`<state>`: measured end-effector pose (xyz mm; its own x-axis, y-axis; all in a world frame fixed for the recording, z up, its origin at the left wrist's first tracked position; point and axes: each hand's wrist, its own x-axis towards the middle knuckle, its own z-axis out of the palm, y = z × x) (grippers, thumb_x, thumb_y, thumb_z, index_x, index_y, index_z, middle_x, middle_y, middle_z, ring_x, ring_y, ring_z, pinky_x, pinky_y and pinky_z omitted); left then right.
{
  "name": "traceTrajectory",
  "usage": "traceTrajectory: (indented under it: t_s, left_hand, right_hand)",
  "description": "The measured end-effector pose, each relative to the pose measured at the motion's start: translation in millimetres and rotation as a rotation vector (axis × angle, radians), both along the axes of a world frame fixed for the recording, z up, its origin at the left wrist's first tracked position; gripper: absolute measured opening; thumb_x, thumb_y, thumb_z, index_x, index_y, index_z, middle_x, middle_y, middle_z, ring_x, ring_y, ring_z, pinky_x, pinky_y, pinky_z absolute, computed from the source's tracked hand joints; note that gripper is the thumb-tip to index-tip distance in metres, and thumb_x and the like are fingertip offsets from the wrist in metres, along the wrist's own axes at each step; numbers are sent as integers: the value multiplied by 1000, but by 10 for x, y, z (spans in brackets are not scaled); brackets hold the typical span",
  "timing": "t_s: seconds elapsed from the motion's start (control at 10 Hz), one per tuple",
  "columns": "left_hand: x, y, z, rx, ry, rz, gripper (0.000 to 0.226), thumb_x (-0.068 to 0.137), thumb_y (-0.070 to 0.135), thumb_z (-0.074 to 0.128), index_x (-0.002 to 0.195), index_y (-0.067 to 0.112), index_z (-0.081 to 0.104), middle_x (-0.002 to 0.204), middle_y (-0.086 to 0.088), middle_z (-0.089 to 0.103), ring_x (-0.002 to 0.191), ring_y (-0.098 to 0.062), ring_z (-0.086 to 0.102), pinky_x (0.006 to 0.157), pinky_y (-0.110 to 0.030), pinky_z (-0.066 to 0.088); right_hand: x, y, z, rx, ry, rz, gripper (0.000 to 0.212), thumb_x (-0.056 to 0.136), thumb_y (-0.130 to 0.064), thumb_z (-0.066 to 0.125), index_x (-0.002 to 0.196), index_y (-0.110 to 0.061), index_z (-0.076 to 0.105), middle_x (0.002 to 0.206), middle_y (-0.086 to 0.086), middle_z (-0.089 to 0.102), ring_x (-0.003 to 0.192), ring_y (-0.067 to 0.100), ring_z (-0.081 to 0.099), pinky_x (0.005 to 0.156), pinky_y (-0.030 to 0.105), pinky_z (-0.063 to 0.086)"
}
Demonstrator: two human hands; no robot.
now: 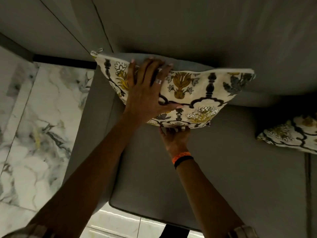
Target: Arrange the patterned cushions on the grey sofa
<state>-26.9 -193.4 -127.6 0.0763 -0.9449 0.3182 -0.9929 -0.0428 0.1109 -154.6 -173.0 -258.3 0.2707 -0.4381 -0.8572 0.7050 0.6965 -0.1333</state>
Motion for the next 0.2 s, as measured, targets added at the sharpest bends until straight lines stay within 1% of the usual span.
traceTrajectory:
  t_s: [0.1, 0.2]
  left_hand:
    - [35, 136, -15, -5, -16, 68, 101, 76, 83, 52, 145, 10, 43, 145, -19, 46, 140, -36, 34, 114, -65, 17]
    - [84, 269, 215, -62, 21, 163, 94, 81, 74, 57, 144, 6, 44, 148, -19, 44, 141, -36, 34, 115, -64, 18]
  right_hand:
    - [-295, 97, -103, -55, 114, 245, 57, 102, -49, 37, 154, -24, 37, 157, 11, 40, 145, 32, 39, 111, 57, 37]
    - [-853, 425, -204, -148, 274, 447, 82, 93, -68, 40, 159, -23, 22, 166, 9, 25, 150, 31, 31, 118, 55, 32]
